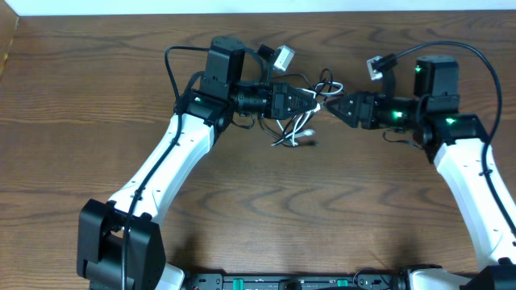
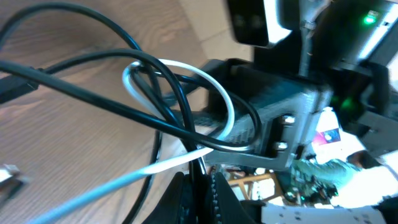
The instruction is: Untangle cables
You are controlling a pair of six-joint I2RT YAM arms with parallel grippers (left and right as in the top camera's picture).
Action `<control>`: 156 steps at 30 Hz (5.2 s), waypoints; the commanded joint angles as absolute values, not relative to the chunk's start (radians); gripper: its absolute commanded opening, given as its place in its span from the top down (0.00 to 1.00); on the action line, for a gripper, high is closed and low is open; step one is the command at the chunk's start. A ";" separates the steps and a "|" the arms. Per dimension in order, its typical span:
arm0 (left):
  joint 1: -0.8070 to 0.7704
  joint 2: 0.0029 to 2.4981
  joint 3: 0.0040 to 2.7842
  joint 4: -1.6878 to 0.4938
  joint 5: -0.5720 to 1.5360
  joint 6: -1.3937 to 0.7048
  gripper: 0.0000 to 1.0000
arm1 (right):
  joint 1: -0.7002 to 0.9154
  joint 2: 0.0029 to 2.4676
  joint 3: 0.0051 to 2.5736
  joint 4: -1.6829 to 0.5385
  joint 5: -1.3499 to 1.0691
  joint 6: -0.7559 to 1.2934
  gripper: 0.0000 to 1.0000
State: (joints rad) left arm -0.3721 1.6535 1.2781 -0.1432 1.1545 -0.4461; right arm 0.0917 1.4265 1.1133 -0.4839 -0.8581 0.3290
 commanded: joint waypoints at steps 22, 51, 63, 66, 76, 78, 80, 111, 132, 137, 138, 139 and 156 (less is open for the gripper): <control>-0.369 1.653 1.285 -0.117 1.325 -0.493 0.93 | 0.212 1.567 1.118 -0.348 -0.527 0.684 0.74; -0.009 1.535 1.287 -0.039 1.327 -0.552 0.93 | -0.015 1.590 1.116 -0.892 0.284 0.518 0.99; 0.017 1.533 1.287 -0.039 1.324 -0.551 0.93 | -0.204 1.590 1.114 -0.959 0.376 0.551 0.99; 0.017 1.533 1.287 -0.039 1.324 -0.551 0.93 | -0.231 1.590 1.114 -0.905 0.086 0.344 0.99; -0.002 1.533 1.287 -0.039 1.324 -0.551 0.93 | -0.227 1.586 1.119 -0.848 -0.528 -0.076 0.50; -0.011 1.533 1.287 -0.039 1.323 -0.546 0.92 | -0.223 1.571 1.126 -0.848 -0.527 -0.076 0.43; -0.017 1.533 1.287 -0.038 1.316 -0.544 0.93 | -0.211 1.546 1.138 -0.846 -0.535 -0.076 0.35; -0.142 1.533 1.287 0.257 1.317 -1.132 0.92 | 0.340 1.578 1.152 -0.204 -0.640 0.140 0.27; -0.146 1.533 1.287 0.260 1.314 -1.103 0.72 | 0.353 1.771 1.152 -0.004 -0.565 0.339 0.99; -0.146 1.534 1.284 0.226 1.320 -0.957 0.81 | 0.289 1.740 1.152 -0.146 -0.479 0.461 0.99; -0.146 1.534 1.282 0.203 1.320 -0.918 0.87 | 0.276 1.730 1.152 -0.196 -0.448 0.474 0.99; -0.146 1.534 1.280 0.175 1.317 -0.875 0.89 | 0.264 1.716 1.152 -0.251 -0.411 0.481 0.99; -0.146 1.538 1.279 -0.561 0.830 -0.306 0.93 | 0.140 1.361 1.153 -0.662 -0.109 0.447 0.99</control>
State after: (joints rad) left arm -0.1478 1.5593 1.2743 -0.5327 1.0019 -0.4095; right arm 0.1577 1.4334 1.1435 -0.6621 -0.1246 0.4637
